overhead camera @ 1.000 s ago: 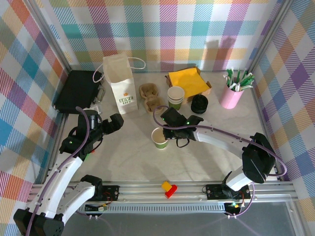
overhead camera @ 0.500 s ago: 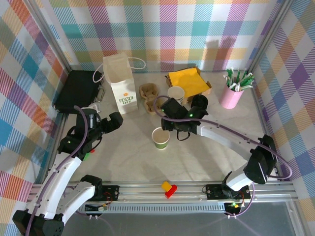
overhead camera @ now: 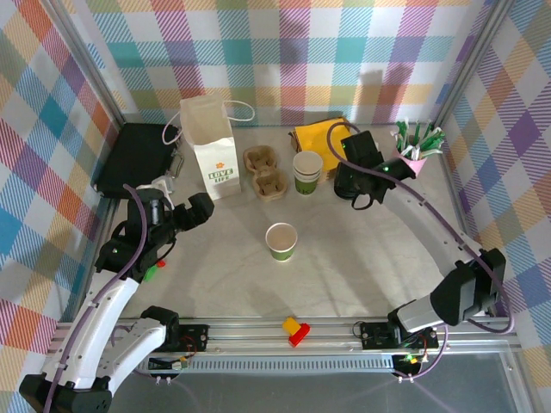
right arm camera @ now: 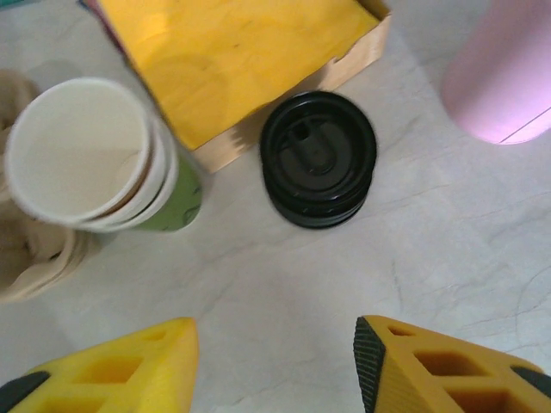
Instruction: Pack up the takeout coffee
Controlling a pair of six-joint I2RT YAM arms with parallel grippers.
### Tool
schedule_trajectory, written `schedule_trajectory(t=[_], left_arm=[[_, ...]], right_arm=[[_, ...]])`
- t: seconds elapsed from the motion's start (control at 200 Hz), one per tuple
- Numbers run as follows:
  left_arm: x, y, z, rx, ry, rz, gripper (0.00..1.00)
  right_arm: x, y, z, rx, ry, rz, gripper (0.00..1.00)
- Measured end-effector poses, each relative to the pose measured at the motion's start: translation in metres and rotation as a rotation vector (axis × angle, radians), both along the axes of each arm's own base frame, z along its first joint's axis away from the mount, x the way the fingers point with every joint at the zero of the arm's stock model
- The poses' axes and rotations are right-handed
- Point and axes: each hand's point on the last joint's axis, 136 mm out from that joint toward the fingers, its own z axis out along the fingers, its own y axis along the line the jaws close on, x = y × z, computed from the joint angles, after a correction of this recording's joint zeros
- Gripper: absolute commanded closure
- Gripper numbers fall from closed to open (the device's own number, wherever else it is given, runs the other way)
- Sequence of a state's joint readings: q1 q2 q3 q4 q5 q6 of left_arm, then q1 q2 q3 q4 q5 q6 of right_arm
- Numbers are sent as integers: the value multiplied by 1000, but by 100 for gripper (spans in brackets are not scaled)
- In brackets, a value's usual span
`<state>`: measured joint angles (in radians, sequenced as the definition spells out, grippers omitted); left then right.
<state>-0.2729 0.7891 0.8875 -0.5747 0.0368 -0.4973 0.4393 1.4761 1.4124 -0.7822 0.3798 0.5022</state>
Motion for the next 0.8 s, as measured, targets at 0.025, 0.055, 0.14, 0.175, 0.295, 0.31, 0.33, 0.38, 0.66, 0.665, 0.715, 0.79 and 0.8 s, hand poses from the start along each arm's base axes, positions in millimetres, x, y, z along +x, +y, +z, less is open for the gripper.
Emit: schedule_trajectory(t=[0.025,0.055,0.14,0.175,0.295,0.31,0.33,0.38,0.66,0.665,0.715,0.79,0.8], left_arm=[[0,0,0,0,0,0,4],[0,0,0,0,0,0,4],[0,0,1,0,-1,0,4],[0,0,1,0,-3,0,4],[0,0,5,-3,-11,0,4],[0,0,6,-3,-12,0,4],[0,0,7,-4,-14,0,4],[-1,0,8,-5,-17,0,4],[-6,2,8,-4,-17,0,3],[-6,2,8,-4,-15,0,4],[-6,2,7,-3,-11,0,4],[-6,2,7,-3,-11,0,4],[-6,2,7,-3,-11,0,4]], right_arm=[[6,-3,-2,1,2,-11,47],[13,-6,-6,1,8,-22,47],[36,-10,-19,1,28,-44,47],[45,-11,-25,0,40,-52,46],[74,-6,-44,-9,71,-60,43],[76,-5,-46,-10,75,-59,43],[79,-4,-49,-11,78,-59,43],[84,-1,-56,-13,90,-57,43],[117,5,-77,-12,118,-66,41],[118,4,-78,-12,119,-67,41],[120,3,-81,-15,124,-72,41],[122,0,-88,-20,135,-80,41],[123,0,-88,-21,136,-80,42]])
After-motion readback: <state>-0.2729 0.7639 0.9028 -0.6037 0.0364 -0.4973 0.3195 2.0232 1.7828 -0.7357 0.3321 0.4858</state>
